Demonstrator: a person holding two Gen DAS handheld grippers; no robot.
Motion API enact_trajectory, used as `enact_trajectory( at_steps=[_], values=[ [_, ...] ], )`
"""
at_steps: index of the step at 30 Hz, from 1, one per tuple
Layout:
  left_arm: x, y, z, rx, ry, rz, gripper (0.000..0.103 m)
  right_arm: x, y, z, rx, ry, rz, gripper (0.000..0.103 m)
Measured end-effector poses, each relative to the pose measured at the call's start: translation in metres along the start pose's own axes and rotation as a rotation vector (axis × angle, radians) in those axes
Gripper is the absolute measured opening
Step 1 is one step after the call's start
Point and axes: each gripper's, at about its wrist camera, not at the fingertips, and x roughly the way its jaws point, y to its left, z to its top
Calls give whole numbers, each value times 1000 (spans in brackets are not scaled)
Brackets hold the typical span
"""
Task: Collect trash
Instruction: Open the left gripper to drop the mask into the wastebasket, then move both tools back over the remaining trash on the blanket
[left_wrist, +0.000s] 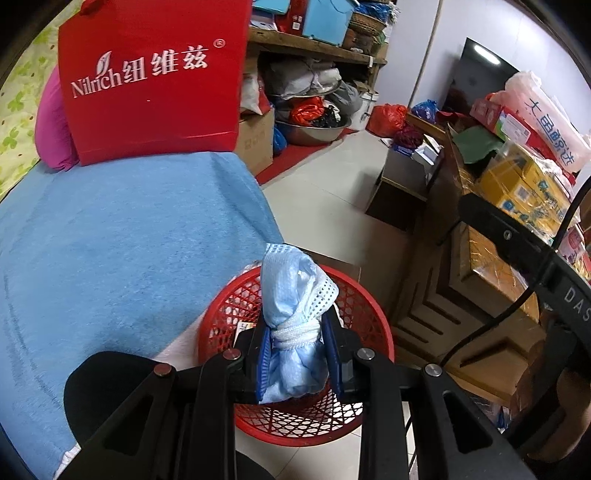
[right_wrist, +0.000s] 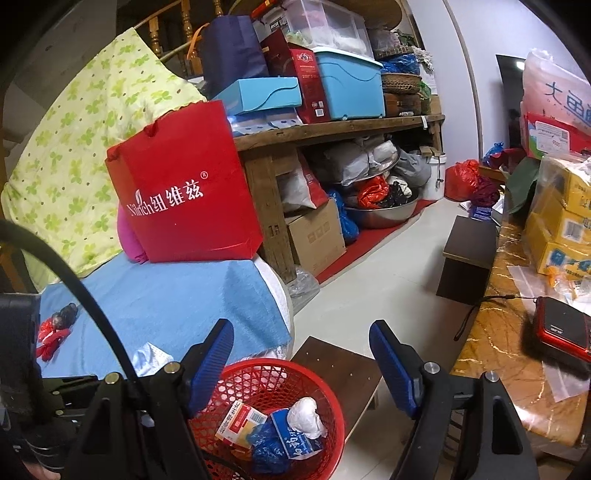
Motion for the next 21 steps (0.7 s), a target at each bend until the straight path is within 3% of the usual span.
enact_trajectory(
  at_steps=[4,6,7,8,14,21],
  values=[
    [7,-7,1,10,25,-25,28,-8,-3,3,8,-25,-1,79],
    [11,-11,1,19,42,-46,44,-10,-5,6,11,-37,-4,79],
    [11,-12,0,23,44,-41,69,-13,-5,8,12,-46,-7,79],
    [9,-13,0,27,36,-25,80,-14,-6,9,14,-51,-9,79],
    [-33,9,12,3,-86,15,80,-17,1,16,9,-68,5,79],
    [-92,99,6,-158,-206,148,80,-7,48,23,-57,-59,97,79]
  ],
)
